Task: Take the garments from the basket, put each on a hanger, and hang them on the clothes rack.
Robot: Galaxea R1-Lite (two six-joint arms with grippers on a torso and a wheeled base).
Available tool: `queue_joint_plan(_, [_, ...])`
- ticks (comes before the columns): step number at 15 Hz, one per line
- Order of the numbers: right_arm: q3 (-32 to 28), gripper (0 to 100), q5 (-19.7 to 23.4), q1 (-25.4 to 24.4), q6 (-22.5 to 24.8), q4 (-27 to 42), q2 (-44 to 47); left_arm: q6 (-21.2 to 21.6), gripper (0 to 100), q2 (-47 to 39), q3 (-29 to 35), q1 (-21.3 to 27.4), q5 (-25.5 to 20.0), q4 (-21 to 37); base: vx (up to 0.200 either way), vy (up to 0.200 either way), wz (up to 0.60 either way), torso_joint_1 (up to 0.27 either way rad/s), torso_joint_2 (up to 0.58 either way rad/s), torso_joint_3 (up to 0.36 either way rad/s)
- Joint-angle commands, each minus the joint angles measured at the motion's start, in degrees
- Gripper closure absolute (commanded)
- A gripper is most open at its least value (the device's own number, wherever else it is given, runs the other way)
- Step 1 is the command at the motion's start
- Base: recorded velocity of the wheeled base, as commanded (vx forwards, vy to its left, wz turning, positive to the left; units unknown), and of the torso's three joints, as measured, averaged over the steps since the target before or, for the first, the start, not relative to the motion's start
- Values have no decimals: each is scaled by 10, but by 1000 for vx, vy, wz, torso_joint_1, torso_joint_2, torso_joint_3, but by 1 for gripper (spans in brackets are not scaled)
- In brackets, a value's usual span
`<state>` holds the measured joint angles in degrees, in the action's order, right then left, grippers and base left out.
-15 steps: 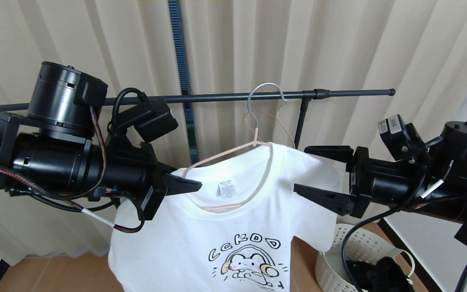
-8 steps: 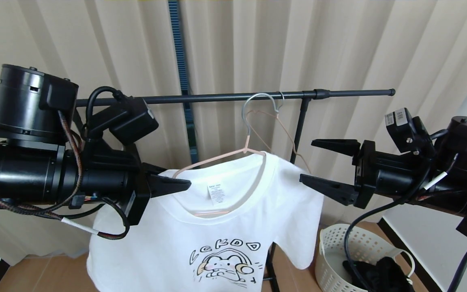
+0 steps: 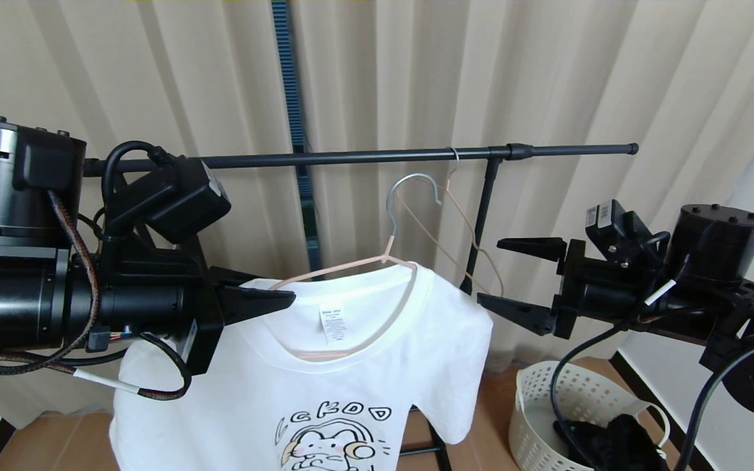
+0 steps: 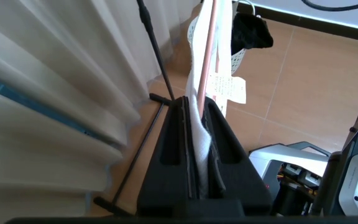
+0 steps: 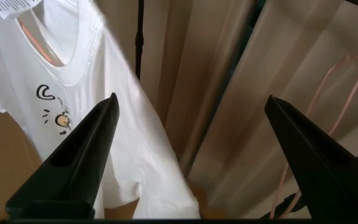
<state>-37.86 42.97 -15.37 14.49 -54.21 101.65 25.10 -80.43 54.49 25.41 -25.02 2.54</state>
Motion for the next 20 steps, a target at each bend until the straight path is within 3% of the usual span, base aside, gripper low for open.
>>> queue_joint_plan(1, [5, 0, 0, 0, 7, 0, 18, 0, 100, 4, -4, -2, 1, 0, 0, 0, 0, 0, 0, 0])
queue_joint_plan(5, [9, 0, 2, 1, 47, 2, 36, -5, 100, 16, -8, -3, 0, -7, 0, 0, 0, 0, 0, 0])
queue_joint_plan(10, [11, 0, 1, 3, 63, 2, 52, -8, 100, 38, -23, -7, 1, -29, 0, 0, 0, 0, 0, 0])
queue_joint_plan(13, [15, 0, 1, 3, 101, 3, 76, -8, 100, 51, -30, -11, 8, -43, 0, 0, 0, 0, 0, 0])
queue_joint_plan(20, [-12, 0, -7, -7, 102, 2, 131, -28, 100, 84, -51, -7, 9, -76, 0, 0, 0, 0, 0, 0])
